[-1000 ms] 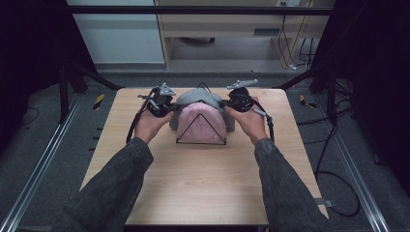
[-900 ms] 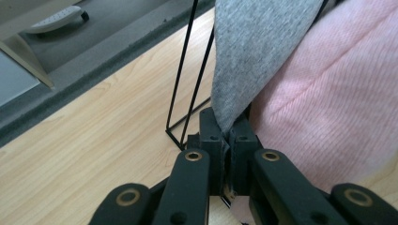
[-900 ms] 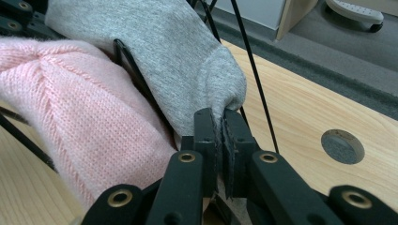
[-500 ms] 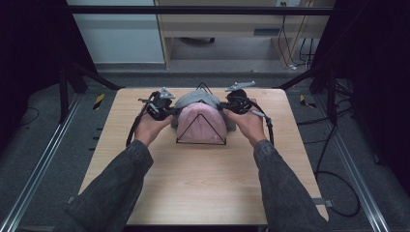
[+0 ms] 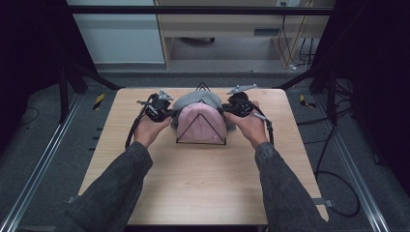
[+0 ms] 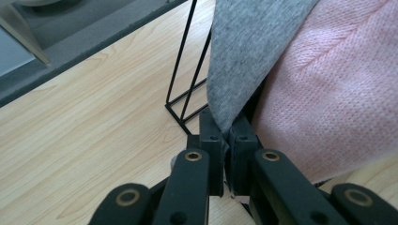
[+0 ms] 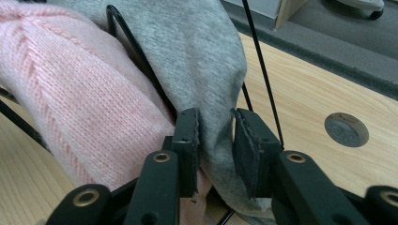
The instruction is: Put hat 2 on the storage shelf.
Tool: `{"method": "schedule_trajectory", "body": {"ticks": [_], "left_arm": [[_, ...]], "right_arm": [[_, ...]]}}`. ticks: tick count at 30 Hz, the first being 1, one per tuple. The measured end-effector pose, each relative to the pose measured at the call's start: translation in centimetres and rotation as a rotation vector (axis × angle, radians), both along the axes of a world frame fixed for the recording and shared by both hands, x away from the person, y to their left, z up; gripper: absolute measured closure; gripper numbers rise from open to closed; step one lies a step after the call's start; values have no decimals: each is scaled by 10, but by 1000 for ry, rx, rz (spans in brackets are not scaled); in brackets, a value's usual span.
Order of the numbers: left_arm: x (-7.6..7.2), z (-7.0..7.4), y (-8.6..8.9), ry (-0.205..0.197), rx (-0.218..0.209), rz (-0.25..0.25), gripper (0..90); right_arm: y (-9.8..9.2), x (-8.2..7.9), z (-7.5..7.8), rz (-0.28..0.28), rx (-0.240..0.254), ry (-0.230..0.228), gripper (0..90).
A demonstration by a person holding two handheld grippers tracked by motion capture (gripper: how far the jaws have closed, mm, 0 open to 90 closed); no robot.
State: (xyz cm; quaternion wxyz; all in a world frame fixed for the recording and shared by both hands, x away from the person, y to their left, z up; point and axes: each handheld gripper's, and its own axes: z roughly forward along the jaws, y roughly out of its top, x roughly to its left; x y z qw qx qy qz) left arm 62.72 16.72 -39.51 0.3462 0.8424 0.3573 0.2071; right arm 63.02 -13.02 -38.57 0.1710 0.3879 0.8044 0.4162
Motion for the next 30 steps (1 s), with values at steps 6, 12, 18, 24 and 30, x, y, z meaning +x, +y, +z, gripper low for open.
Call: {"method": "schedule_trajectory", "body": {"ticks": [6, 12, 18, 24, 30], "left_arm": [[0, -4, 2, 7, 3, 11, 861], [-2, -5, 2, 8, -1, 26, 820], [-12, 7, 4, -58, -29, 62, 555], [-25, 27, 14, -112, -39, 75, 317], [-47, 45, 22, -121, -25, 56, 167]], "right_arm": [[-3, 0, 0, -15, -1, -5, 626], [-5, -2, 1, -38, -7, -14, 525], [-5, -6, -1, -76, -43, -40, 364], [-13, -14, 12, -115, -22, -72, 258], [-22, -30, 29, -141, 6, -102, 188]]}}
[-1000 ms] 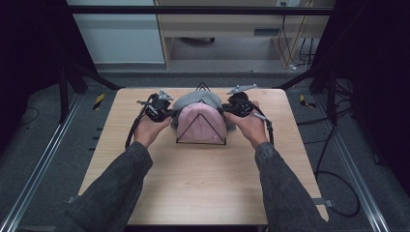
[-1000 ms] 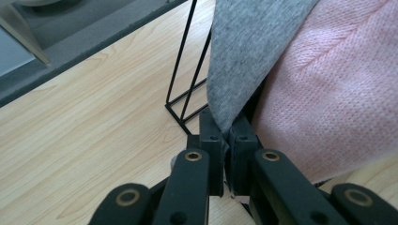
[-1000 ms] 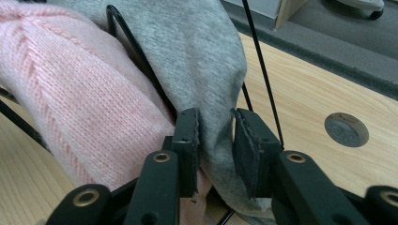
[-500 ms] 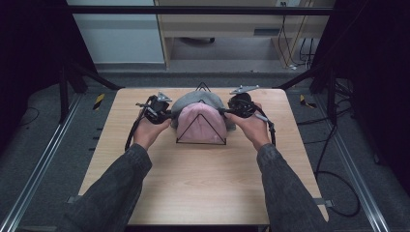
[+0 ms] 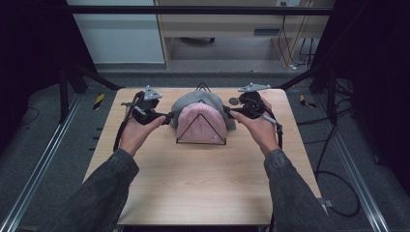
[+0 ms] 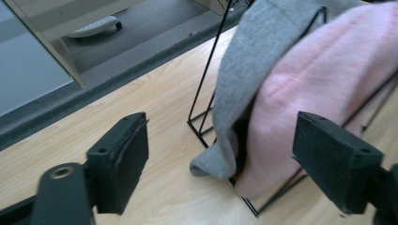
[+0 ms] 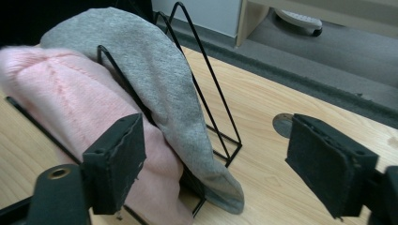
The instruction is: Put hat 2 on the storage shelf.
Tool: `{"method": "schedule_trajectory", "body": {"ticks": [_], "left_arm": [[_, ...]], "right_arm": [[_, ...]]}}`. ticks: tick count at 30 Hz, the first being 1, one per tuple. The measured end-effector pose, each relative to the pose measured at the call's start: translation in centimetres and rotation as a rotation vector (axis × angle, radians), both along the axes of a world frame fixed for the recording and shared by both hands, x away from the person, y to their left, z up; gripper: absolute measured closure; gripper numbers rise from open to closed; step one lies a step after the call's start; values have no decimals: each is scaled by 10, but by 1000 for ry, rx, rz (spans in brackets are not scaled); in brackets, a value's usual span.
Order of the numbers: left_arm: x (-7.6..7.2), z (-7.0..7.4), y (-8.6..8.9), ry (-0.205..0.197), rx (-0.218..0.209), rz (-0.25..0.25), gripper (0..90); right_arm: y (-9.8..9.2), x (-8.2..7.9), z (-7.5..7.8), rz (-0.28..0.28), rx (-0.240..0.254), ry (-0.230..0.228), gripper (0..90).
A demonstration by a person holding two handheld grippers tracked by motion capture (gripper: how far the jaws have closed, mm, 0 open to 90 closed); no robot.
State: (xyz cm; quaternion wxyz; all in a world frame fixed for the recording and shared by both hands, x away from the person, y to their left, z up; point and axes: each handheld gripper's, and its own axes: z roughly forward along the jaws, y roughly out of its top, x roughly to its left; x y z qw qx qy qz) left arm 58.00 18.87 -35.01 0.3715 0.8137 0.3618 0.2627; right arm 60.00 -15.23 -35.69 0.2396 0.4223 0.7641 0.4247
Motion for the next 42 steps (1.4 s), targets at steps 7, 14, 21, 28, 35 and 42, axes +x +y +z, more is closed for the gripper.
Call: {"method": "schedule_trajectory", "body": {"ticks": [7, 14, 21, 28, 35, 42], "left_arm": [[-26, -1, 5, 57, 29, -42, 90], [-57, -5, 9, 37, 86, -53, 51], [-73, -13, 9, 34, 108, -93, 40], [-85, -31, 13, 55, 123, -103, 48], [-94, -53, 15, 83, 142, -120, 49], [-103, -78, 11, 120, 148, -149, 54]], "right_arm": [[-7, -22, 9, -2, 13, -1, 131], [-10, -50, 10, 26, -3, -22, 93], [-11, -73, -4, 76, -27, 1, 84], [-9, -86, -24, 110, -51, 39, 124], [-1, -101, -45, 154, -92, 81, 155], [4, -112, -71, 169, -120, 108, 191]]}}
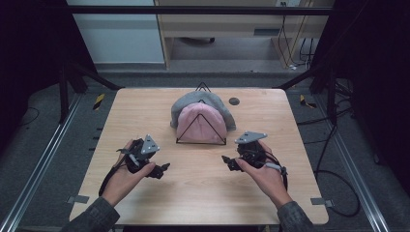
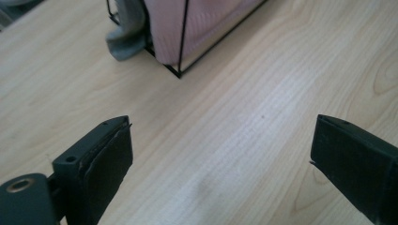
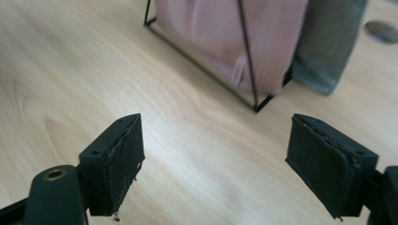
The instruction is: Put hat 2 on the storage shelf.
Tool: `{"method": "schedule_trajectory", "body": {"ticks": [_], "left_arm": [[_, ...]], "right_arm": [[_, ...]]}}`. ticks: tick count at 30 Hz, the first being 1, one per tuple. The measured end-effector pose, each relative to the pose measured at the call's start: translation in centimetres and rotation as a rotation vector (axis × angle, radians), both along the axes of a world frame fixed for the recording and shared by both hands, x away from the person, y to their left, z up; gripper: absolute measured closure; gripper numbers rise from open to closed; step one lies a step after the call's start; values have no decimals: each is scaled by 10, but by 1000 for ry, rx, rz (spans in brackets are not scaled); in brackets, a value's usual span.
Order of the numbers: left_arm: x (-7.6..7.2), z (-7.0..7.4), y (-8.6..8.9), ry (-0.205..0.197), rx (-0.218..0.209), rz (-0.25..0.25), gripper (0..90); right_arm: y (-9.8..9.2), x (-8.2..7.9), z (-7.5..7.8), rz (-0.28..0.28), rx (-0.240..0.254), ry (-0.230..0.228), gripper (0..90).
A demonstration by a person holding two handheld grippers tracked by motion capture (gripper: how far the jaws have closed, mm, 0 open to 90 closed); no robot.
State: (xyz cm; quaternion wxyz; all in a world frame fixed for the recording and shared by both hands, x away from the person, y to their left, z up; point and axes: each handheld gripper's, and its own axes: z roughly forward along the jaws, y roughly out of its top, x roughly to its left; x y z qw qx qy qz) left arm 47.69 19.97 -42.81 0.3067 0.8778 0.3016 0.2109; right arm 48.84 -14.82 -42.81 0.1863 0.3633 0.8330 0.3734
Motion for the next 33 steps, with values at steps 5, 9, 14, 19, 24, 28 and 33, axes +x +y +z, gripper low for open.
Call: {"method": "schedule_trajectory", "body": {"ticks": [5, 9, 14, 19, 24, 28, 33], "left_arm": [[-3, -18, -3, 42, 11, -15, 53], [-3, -31, -1, 61, 31, -15, 53], [2, -42, 10, 78, 25, 16, 53], [10, -55, 22, 105, 8, 54, 51], [14, -63, 30, 128, -20, 80, 49], [13, -67, 29, 150, -32, 75, 48], [15, -71, 30, 165, -64, 71, 20]], "right_arm": [[0, -3, -21, 11, -9, 58, 190], [-5, -3, -34, -9, -12, 90, 200], [-16, 1, -44, -60, 12, 122, 193], [-25, 5, -53, -87, 29, 143, 122], [-30, 8, -58, -106, 33, 148, 93], [-32, 10, -64, -117, 52, 177, 93], [-26, 9, -74, -116, -29, 147, 73]]}}
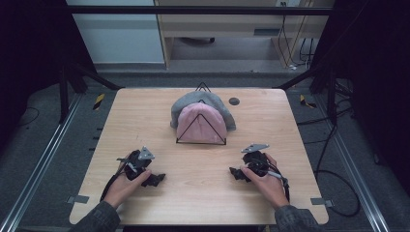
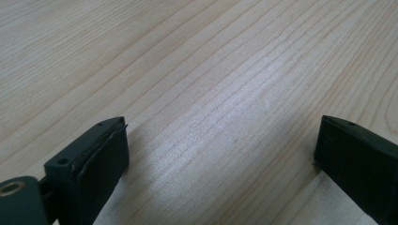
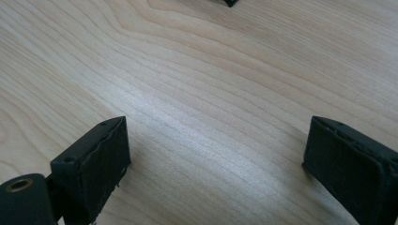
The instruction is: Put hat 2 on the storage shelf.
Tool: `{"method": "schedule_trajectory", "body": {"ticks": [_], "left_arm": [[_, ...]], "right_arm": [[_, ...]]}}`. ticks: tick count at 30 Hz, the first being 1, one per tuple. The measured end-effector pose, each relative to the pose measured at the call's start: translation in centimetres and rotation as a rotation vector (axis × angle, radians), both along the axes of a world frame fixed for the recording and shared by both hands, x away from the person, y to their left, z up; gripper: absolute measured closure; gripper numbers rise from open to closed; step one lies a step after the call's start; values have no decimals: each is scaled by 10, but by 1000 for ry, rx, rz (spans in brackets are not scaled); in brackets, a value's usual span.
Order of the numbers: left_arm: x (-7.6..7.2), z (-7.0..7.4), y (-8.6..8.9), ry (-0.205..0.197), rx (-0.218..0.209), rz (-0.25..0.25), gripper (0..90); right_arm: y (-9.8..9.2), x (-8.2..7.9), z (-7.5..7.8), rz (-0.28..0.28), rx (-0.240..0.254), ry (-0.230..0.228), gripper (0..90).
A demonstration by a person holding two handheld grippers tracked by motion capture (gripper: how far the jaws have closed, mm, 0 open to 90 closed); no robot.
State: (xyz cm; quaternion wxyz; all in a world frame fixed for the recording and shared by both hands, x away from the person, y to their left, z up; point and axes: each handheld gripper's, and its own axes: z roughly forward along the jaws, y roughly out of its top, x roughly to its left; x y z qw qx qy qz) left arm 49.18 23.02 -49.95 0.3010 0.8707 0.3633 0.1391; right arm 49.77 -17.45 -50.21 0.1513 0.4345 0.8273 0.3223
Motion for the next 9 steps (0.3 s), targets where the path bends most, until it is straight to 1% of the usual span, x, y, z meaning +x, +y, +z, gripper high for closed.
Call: {"method": "schedule_trajectory", "body": {"ticks": [1, 2, 4, 6, 8, 9], "left_arm": [[0, -1, 1, -5, -4, -5, 3], [0, -2, 3, -13, -14, -19, 0], [0, -3, 5, -18, -20, -31, 0], [-1, -4, 6, -25, -27, -36, 0], [-1, -4, 6, -27, -37, -34, 0], [-1, -4, 6, -26, -34, -37, 0]], "right_arm": [[2, -1, -1, 2, -26, -18, 53], [2, -1, -3, 4, -25, -25, 41], [3, -3, -5, -4, -11, -46, 27], [3, -7, -10, -25, 17, -92, 25], [3, -7, -10, -24, 18, -91, 25], [3, -7, -10, -24, 17, -91, 25]]}}
